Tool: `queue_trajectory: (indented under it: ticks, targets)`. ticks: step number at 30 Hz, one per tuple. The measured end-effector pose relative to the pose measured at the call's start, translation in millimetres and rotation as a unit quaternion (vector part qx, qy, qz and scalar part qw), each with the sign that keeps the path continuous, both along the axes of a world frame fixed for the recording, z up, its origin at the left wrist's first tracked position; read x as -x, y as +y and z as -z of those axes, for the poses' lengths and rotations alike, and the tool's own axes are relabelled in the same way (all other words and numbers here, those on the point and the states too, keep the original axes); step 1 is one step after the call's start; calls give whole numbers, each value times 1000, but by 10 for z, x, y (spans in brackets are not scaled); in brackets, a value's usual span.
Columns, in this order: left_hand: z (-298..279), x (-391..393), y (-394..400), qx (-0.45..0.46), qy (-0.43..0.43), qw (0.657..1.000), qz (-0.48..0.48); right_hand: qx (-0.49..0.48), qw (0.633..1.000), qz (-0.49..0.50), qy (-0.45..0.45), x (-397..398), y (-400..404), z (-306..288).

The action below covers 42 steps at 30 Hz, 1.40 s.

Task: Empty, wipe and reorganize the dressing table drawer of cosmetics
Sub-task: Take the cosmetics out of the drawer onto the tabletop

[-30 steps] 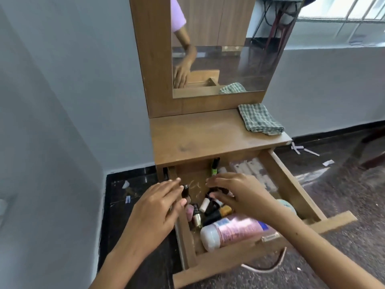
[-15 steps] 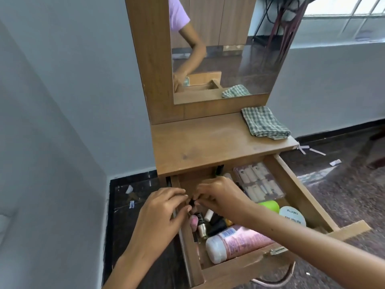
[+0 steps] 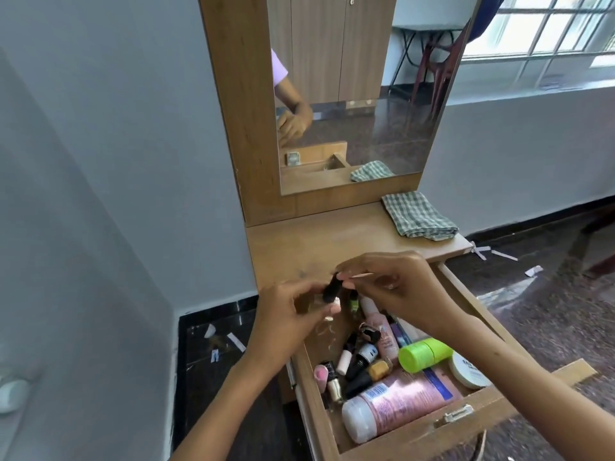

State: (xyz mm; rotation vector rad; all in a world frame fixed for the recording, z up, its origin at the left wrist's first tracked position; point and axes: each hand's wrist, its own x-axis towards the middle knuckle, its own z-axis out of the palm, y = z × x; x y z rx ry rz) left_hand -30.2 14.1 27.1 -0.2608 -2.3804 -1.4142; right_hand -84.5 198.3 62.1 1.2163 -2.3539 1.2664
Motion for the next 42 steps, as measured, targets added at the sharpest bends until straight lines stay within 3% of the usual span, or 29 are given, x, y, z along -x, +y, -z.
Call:
queue_trajectory:
  ticks: [4,6,10,15,23,29,34,42]
  targets:
    - [-170,167,-162,-31,20,996,-80,40,998,53,10,-61,53,129]
    - [-176,278,-276,-39,21,993,-107,-33,999,-18,-30,-99,61,252]
    - [-69,431,-422,-24,12,990,-135,-227,962,-132,-71,-168,-20,540]
    - [43,477,-483,-29,11,989,-147,-275,948,-154,-53,-255,-146,612]
    - [91,493,-534,-19,18,990,-136,-224,969,-88,-50,-238,-136,555]
    - [132,537,-587,-18,29,991,-133,-39,997,4,-69,-4,-118,55]
    - [124,718,-705,-23,12,986,-166,30,995,94,-12,513,-413,-36]
    - [156,957,-915,19,17,982,-188,59,994,91,17,894,-847,163]
